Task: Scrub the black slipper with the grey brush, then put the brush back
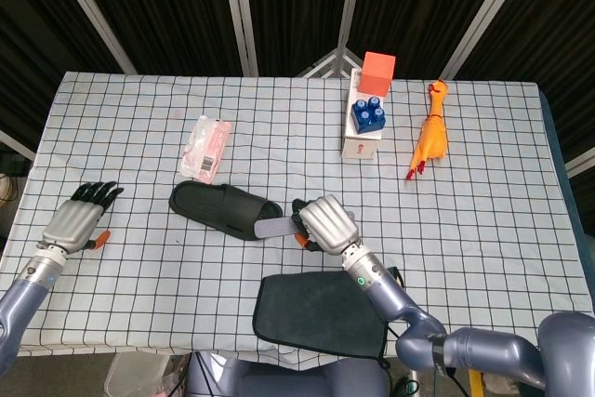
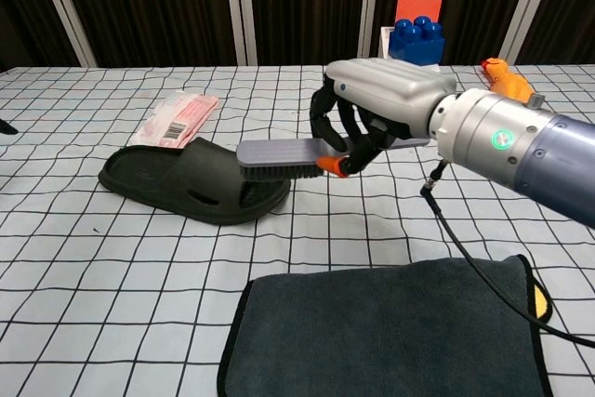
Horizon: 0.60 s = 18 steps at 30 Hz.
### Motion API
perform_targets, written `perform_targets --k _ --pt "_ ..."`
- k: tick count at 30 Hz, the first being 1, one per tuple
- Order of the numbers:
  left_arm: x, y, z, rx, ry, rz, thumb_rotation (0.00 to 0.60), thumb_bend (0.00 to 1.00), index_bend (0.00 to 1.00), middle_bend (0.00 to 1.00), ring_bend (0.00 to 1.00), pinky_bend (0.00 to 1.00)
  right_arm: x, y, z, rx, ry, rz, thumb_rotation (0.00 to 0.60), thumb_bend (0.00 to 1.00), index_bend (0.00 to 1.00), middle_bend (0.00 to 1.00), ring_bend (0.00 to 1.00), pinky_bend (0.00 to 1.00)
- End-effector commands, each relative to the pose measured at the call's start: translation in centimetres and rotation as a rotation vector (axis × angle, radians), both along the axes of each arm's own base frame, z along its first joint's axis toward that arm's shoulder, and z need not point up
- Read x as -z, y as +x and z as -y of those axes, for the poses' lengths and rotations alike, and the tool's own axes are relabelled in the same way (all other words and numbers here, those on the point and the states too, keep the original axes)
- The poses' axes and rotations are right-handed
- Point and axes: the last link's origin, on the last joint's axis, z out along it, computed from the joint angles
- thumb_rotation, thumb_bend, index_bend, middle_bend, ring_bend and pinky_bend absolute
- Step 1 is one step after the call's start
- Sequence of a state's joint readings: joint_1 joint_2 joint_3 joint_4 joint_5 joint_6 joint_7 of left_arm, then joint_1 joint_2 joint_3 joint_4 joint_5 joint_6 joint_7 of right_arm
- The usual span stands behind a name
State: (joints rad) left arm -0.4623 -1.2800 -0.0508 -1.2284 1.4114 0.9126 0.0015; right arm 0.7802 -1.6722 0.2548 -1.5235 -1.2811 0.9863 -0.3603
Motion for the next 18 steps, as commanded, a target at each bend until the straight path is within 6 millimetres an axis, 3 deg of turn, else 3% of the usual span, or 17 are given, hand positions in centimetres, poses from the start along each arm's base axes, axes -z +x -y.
perform_targets --k 1,10,18 --pt "0.7 0.3 -0.6 0.006 -0.036 0.017 0.600 0.52 0.00 0.00 0.00 0.00 0.7 1.0 0.7 0.005 -0.012 0.010 0.600 0.97 0.79 0.76 0.64 0.67" --pt "3.0 1.5 -2.1 0.034 -0.141 0.045 0.600 0.56 0.00 0.00 0.00 0.00 2.7 2.3 1.7 0.019 -0.006 0.031 0.600 0.97 0.79 0.76 0.64 0.67" --pt "5.4 3.0 -3.1 0.084 -0.207 0.068 0.600 0.59 0.00 0.00 0.00 0.00 3.3 3.3 2.2 0.027 -0.003 0.066 0.600 0.97 0.79 0.76 0.64 0.67"
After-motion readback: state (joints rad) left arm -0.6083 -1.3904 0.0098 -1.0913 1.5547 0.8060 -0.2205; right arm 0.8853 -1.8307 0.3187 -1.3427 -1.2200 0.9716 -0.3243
